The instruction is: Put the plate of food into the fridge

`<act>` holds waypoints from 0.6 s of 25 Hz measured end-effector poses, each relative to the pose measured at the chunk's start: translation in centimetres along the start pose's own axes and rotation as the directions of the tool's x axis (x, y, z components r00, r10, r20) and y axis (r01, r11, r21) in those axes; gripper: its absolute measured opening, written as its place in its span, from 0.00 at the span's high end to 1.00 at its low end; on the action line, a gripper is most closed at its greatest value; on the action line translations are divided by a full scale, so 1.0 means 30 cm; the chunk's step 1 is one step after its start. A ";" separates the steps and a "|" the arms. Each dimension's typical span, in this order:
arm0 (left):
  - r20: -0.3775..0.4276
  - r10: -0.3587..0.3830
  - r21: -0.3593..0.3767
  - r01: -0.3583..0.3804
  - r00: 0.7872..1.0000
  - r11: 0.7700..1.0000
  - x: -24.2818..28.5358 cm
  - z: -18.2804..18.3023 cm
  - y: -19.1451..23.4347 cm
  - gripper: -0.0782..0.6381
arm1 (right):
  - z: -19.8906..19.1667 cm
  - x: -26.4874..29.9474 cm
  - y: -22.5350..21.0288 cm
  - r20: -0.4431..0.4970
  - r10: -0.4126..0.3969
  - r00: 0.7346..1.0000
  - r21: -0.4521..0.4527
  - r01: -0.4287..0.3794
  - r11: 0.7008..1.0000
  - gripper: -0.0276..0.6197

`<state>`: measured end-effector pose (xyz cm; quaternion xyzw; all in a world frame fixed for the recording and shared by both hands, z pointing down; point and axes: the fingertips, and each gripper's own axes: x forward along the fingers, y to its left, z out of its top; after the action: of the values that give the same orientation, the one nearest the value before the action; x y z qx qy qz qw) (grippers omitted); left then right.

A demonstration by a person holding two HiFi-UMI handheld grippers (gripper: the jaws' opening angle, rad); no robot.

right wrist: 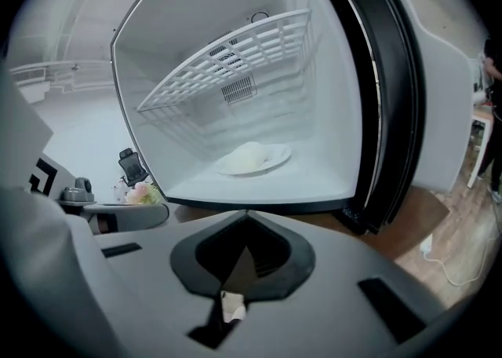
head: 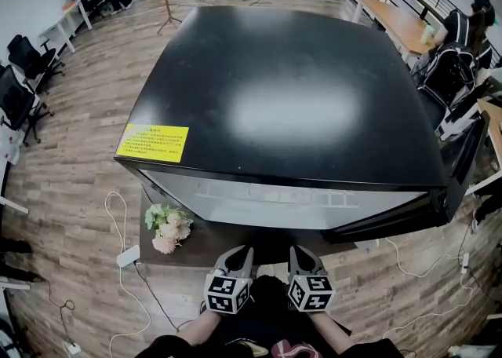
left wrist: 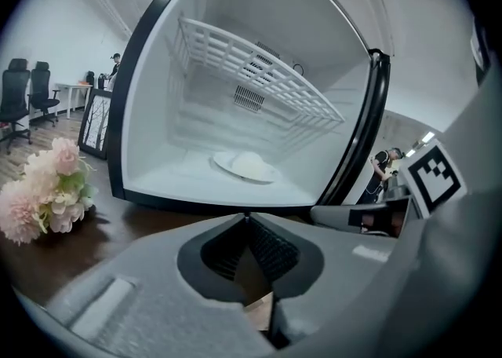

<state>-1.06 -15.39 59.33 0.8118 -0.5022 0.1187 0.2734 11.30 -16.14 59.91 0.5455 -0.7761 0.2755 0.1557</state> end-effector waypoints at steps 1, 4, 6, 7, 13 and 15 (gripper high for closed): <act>-0.001 -0.001 0.001 0.001 1.000 1.000 0.002 -0.001 0.001 0.86 | 0.005 0.002 0.006 0.006 0.003 1.000 -0.011 -0.003 1.000 0.94; 0.002 -0.003 0.003 0.003 1.000 1.000 0.006 0.003 0.007 0.88 | 0.014 0.013 0.034 0.012 0.030 0.999 -0.039 -0.030 0.999 0.94; 0.009 -0.019 0.000 0.019 1.000 1.000 0.010 0.014 0.005 0.88 | 0.022 0.019 0.048 0.016 0.047 0.999 -0.052 -0.046 0.998 0.94; 0.013 -0.031 -0.005 0.031 0.999 1.000 0.011 0.020 0.004 0.88 | 0.028 0.022 0.053 0.021 0.049 0.999 -0.059 -0.048 0.997 0.94; 0.047 -0.046 -0.029 0.047 0.998 0.998 0.012 0.051 0.025 0.88 | 0.055 0.029 0.064 0.046 0.043 0.998 -0.080 -0.039 0.996 0.95; 0.049 -0.044 -0.030 0.045 0.998 0.999 0.015 0.058 0.034 0.88 | 0.057 0.037 0.072 0.045 0.054 0.998 -0.077 -0.050 0.996 0.95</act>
<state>-1.88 -17.06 58.46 0.8210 -0.4923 0.0852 0.2762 8.98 -17.45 58.59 0.5252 -0.8033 0.2369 0.1510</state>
